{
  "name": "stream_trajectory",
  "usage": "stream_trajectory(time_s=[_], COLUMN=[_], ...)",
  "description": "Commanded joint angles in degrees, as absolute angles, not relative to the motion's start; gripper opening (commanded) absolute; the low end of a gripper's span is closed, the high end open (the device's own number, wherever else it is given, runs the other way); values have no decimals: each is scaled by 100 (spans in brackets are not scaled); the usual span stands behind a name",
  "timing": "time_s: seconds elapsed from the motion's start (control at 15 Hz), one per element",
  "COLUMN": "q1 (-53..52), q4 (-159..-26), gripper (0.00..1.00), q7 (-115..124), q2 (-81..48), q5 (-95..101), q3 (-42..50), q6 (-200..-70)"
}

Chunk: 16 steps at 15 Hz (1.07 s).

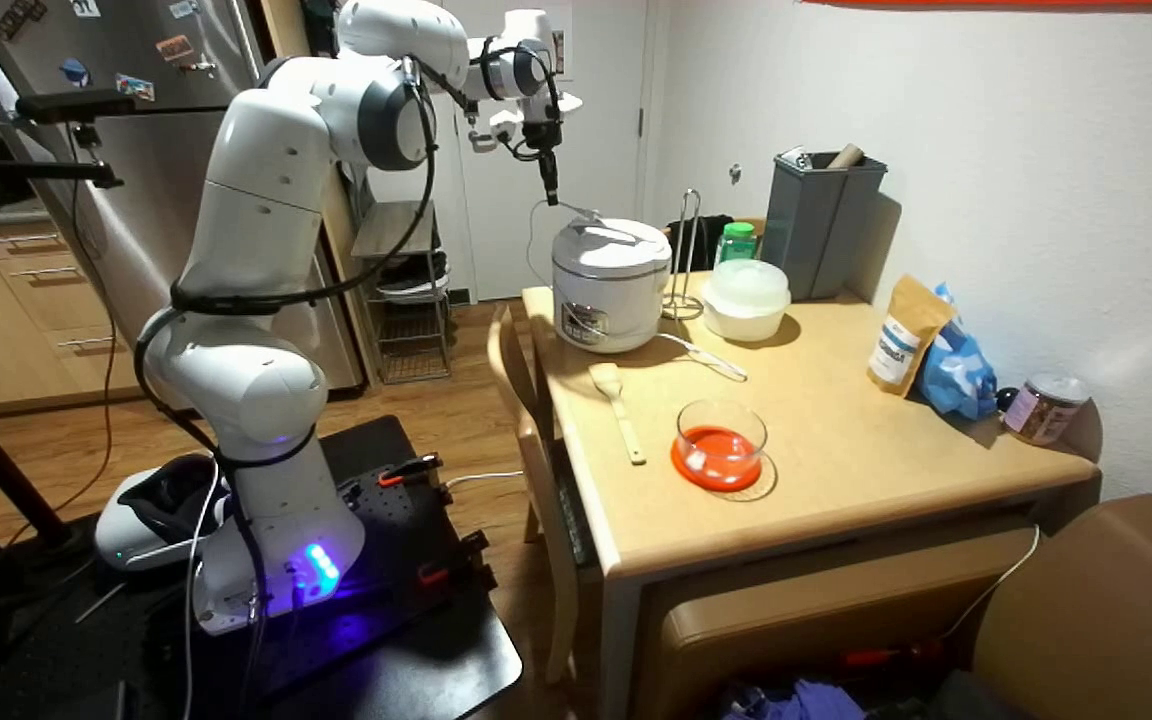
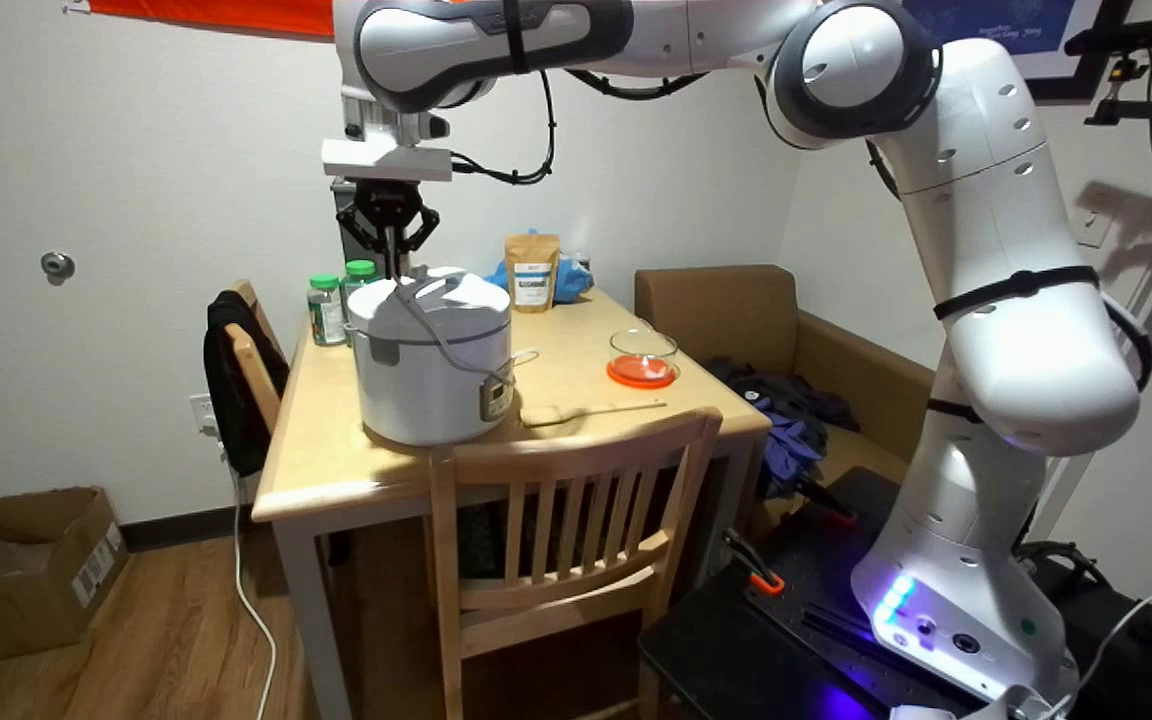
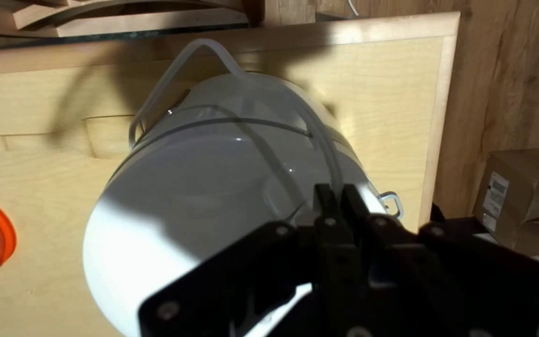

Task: Put the cable for the cooker on the cooker

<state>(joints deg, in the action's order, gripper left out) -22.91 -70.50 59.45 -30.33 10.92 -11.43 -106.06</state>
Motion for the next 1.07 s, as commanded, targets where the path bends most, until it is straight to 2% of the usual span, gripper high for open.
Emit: stream_trajectory(time_s=[0.0,0.6,1.0], q1=[-2053,-2291,-2170], q4=[-7475,-7946,-8269], gripper=[2,2,2], q7=[5866,6547,6495], q2=[-2836,-2151,-2010], q5=[752,865,636], q3=[-1211,-1156,-1154], q6=[-10825,-10301,-10419])
